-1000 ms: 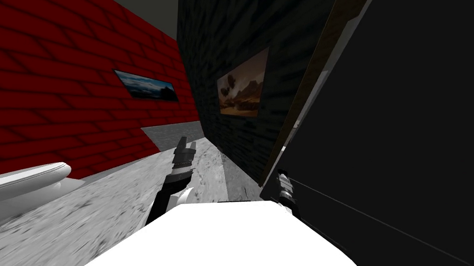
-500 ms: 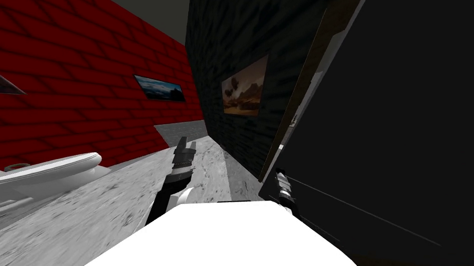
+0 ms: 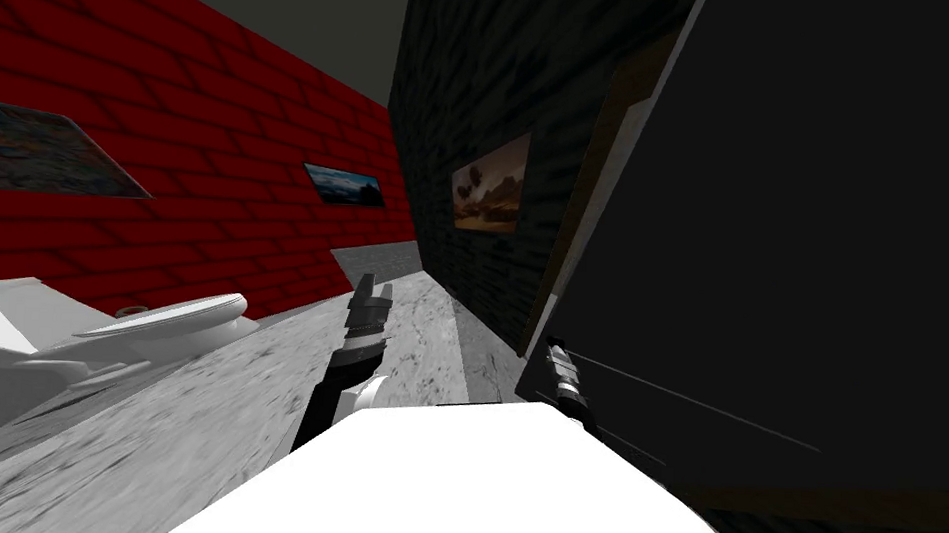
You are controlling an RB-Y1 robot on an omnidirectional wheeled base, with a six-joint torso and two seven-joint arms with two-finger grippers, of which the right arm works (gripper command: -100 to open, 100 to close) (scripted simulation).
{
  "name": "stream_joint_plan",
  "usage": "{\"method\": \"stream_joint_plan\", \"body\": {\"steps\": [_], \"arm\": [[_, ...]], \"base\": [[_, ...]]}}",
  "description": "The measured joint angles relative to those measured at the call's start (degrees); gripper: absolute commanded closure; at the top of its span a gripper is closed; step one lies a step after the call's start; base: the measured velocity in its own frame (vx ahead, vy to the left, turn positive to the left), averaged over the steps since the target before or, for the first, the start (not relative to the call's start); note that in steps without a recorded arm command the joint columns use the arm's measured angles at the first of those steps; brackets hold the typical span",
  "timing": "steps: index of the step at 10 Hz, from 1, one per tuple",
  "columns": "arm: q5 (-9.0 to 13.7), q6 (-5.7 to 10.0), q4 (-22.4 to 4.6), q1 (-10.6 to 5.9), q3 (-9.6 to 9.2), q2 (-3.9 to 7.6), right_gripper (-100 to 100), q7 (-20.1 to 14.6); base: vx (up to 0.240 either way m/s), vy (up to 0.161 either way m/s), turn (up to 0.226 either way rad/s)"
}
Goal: Pull the door open
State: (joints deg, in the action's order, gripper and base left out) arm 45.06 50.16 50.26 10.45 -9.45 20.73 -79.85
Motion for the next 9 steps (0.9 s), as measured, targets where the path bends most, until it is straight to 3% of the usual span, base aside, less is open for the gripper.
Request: {"method": "stream_joint_plan", "body": {"steps": [6,9], "arm": [[-2.4,1.07,2.3,1.74,-4.82,2.45,100,-3.1],[-3.3,1.38,2.5,2.15,-6.58,2.99,100,-4.1]], "base": [[-0.259,-0.014,0.082],[-0.155,-0.008,0.063]]}}
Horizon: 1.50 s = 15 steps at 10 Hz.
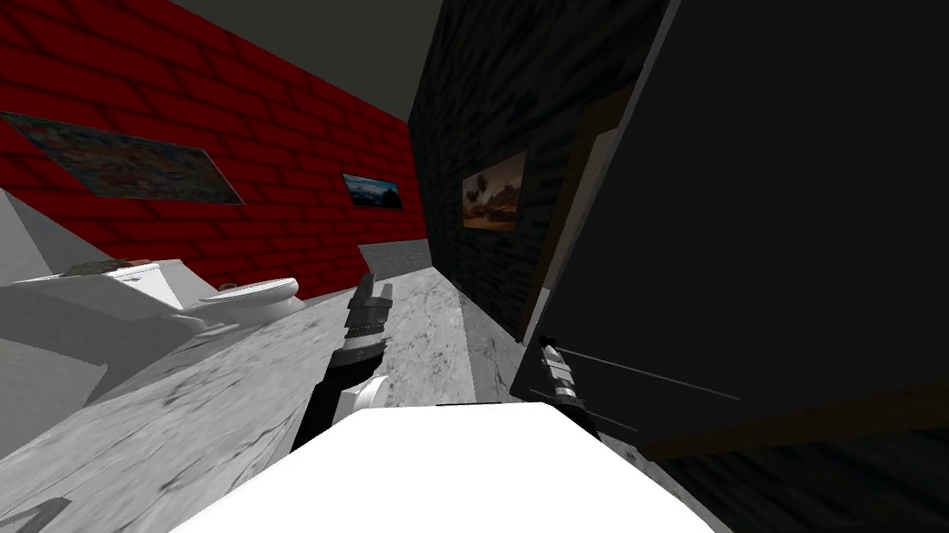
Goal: Pull the door open
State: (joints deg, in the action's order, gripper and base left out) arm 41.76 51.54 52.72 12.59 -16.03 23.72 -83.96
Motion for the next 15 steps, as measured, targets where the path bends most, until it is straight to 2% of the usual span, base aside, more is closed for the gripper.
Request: {"method": "stream_joint_plan", "body": {"steps": [3,8,9,15], "arm": [[-0.7,1.25,0.5,0.79,-1.36,1.54,100,-1.6],[-2.4,3.89,0.8,2.98,-4.81,4.43,100,-5.1],[-2.5,3.89,0.7,3.11,-5.05,4.39,100,-5.3],[-4.2,7.24,-0.5,4.01,-7.31,6.43,100,-8.4]], "base": [[-0.237,-0.022,0.122],[-0.204,-0.017,0.094],[-0.155,-0.027,0.149],[-0.193,-0.031,0.110]]}}
